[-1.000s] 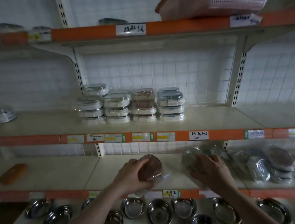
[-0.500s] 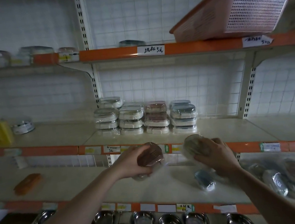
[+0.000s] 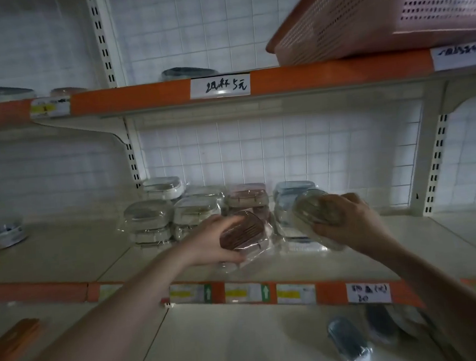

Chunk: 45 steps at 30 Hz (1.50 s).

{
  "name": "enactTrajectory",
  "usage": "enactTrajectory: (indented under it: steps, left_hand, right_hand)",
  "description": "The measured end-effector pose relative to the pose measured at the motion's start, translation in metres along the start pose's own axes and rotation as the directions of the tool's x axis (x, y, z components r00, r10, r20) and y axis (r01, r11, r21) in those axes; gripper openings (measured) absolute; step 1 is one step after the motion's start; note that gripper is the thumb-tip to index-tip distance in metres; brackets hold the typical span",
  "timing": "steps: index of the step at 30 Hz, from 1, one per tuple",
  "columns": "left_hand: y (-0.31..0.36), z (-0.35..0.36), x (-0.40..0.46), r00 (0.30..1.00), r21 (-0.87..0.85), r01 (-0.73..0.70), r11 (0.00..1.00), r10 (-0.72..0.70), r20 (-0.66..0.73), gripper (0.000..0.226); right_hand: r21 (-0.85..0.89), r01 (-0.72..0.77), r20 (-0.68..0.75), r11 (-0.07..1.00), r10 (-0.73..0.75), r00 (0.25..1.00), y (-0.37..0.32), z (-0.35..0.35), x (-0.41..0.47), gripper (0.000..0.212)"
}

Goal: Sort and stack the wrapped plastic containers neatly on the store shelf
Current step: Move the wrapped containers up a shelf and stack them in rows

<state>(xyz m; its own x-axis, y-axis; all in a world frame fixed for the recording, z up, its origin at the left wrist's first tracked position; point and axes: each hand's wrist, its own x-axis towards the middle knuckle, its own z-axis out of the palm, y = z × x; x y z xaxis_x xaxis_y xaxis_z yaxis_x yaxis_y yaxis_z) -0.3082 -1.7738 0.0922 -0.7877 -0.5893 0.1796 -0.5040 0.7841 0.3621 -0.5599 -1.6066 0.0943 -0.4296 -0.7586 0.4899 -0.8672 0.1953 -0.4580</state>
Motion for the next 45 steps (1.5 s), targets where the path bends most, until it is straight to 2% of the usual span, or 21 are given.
enactTrajectory:
  steps: [4, 7, 14, 23, 30, 33, 39, 42, 45]
  left_hand:
    - [0.002, -0.014, 0.046, 0.999, 0.003, -0.048, 0.999, 0.048, -0.025, 0.085]
    - [-0.006, -0.016, 0.075, 0.998, 0.018, -0.055, 0.998, 0.055, -0.01, 0.085]
    - [-0.022, -0.014, 0.129, 0.988, -0.006, -0.071, 0.997, 0.072, 0.139, 0.086]
    - [-0.045, -0.016, 0.175, 0.936, 0.121, -0.132, 0.984, 0.084, 0.341, 0.089]
    - [-0.046, -0.025, 0.188, 0.9, 0.09, -0.122, 0.988, 0.072, 0.429, 0.071]
    - [-0.047, -0.019, 0.186, 0.915, 0.02, -0.118, 0.993, 0.101, 0.39, 0.066]
    - [-0.055, -0.011, 0.164, 0.964, 0.0, -0.169, 0.986, 0.166, 0.207, 0.06]
    - [-0.065, -0.02, 0.145, 0.985, -0.014, -0.169, 0.985, 0.17, 0.044, 0.053]
    - [-0.083, -0.035, 0.124, 0.982, 0.123, -0.093, 0.988, 0.112, -0.153, 0.048]
  right_hand:
    - [-0.005, 0.033, -0.024, 0.999, -0.033, 0.999, 0.009, -0.006, 0.048, 0.065]
    - [0.007, 0.02, -0.033, 1.0, -0.019, 0.999, 0.013, -0.003, 0.07, 0.063]
    - [-0.024, -0.036, -0.064, 0.999, 0.034, 0.997, 0.016, 0.01, 0.103, 0.064]
    - [-0.07, -0.097, -0.076, 0.993, 0.092, 0.993, 0.012, 0.022, 0.129, 0.065]
    - [-0.097, -0.116, -0.08, 0.989, 0.108, 0.991, 0.008, 0.033, 0.139, 0.065]
    - [-0.112, -0.101, -0.066, 0.989, 0.094, 0.993, 0.007, 0.039, 0.142, 0.066]
    - [-0.117, -0.076, -0.036, 0.99, 0.073, 0.997, -0.002, 0.048, 0.15, 0.065]
    - [-0.118, -0.035, -0.019, 0.992, 0.033, 0.999, -0.011, 0.052, 0.158, 0.065]
    - [-0.091, 0.009, -0.015, 0.996, -0.01, 1.0, -0.023, 0.061, 0.169, 0.064]
